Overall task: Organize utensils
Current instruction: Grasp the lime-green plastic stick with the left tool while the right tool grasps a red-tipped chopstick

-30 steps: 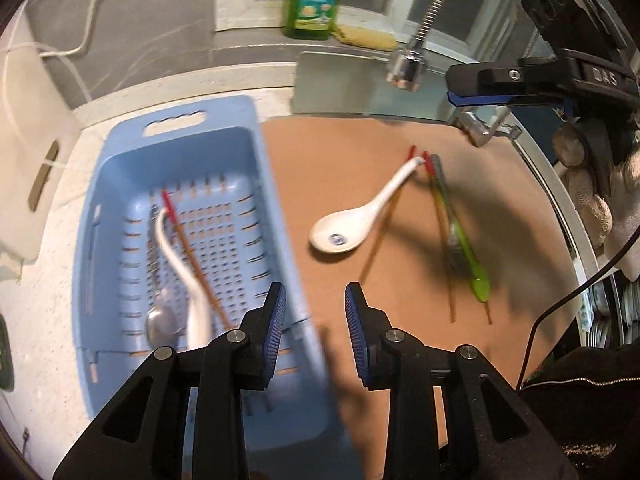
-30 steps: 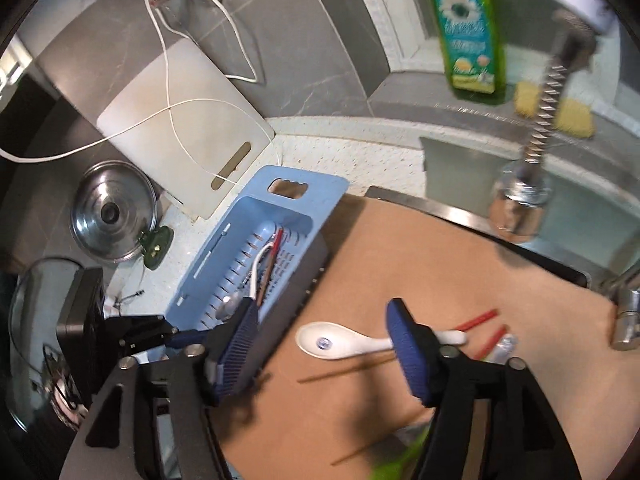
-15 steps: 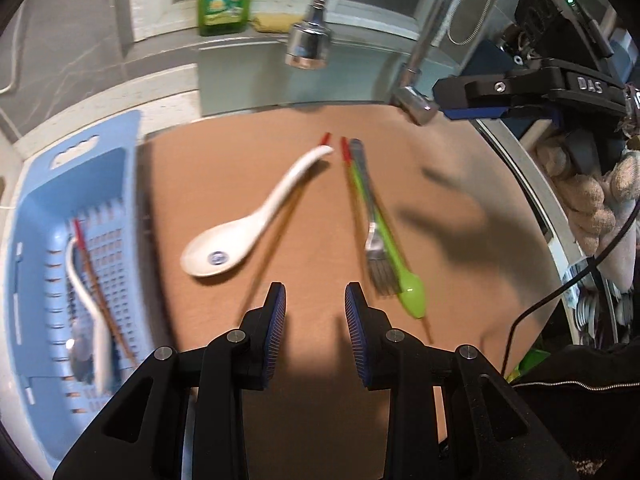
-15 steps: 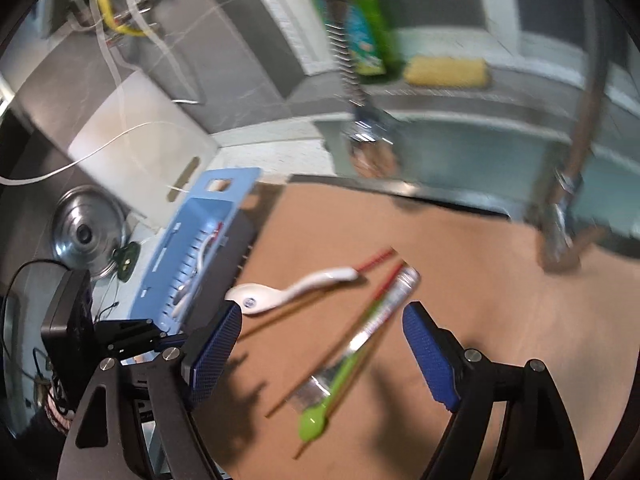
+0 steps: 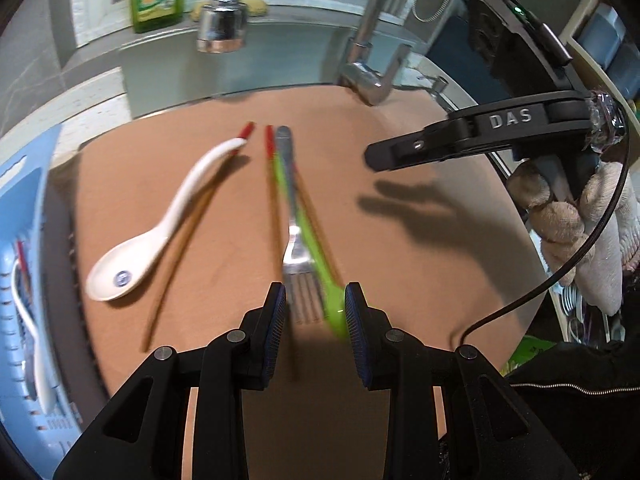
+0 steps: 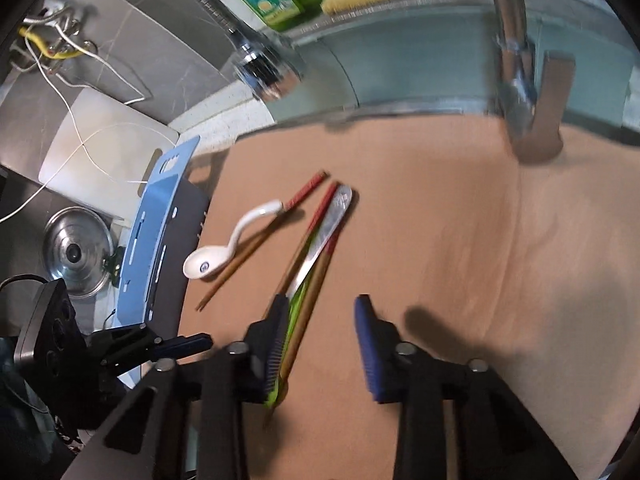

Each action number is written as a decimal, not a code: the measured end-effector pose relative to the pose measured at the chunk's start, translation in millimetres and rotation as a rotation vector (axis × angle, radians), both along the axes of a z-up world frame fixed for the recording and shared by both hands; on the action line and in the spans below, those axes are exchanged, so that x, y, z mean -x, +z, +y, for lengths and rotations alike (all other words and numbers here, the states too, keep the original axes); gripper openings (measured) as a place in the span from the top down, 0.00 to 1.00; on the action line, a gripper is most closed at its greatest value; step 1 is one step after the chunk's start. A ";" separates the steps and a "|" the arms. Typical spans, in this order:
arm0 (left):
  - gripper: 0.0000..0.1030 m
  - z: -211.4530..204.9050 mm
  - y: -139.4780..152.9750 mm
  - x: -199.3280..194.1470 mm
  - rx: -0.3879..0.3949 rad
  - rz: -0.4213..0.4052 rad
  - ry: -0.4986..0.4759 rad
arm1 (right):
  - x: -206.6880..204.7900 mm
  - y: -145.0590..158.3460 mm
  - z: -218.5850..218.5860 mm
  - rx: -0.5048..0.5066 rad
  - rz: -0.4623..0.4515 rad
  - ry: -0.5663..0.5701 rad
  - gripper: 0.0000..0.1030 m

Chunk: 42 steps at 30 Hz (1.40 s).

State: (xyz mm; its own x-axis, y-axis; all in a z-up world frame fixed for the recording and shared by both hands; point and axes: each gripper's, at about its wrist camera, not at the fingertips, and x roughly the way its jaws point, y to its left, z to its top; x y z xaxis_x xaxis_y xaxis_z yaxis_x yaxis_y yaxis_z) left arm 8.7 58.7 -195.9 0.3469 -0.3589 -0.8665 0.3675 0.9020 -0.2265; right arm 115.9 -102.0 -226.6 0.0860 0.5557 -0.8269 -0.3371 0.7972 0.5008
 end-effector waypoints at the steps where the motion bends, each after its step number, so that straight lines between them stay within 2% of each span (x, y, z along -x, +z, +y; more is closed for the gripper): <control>1: 0.72 -4.4 -2.1 -1.3 0.001 0.008 -0.006 | 1.0 -2.2 -0.3 -0.003 0.007 0.006 0.76; 7: 0.72 -28.7 -16.9 -8.7 0.025 0.082 -0.035 | 1.8 -9.0 -9.1 -0.027 0.038 0.004 0.77; 15: 0.72 -35.7 -27.2 -20.1 -0.044 0.109 0.024 | 1.3 -10.4 -18.7 -0.053 0.048 0.007 0.77; 22: 0.72 -41.4 -33.8 -34.8 -0.084 0.127 0.027 | 0.1 -11.4 -32.7 -0.078 0.059 -0.009 0.77; 28: 0.72 -53.9 -34.8 -40.6 -0.082 0.153 -0.001 | -1.4 -9.8 -42.8 -0.097 0.063 -0.024 0.77; 31: 0.72 -63.5 -38.8 -37.9 -0.119 0.147 -0.025 | -2.2 -11.4 -48.4 -0.111 0.072 -0.036 0.77; 36: 0.72 -62.9 -39.6 -50.7 -0.109 0.136 0.013 | -3.1 -15.9 -53.8 -0.120 0.090 -0.046 0.77; 39: 0.72 -69.5 -39.9 -58.6 -0.112 0.121 -0.002 | -5.1 -17.6 -58.3 -0.127 0.096 -0.064 0.77; 42: 0.77 -80.9 -39.6 -59.0 -0.094 0.120 -0.046 | -6.9 -18.7 -64.4 -0.133 0.102 -0.083 0.77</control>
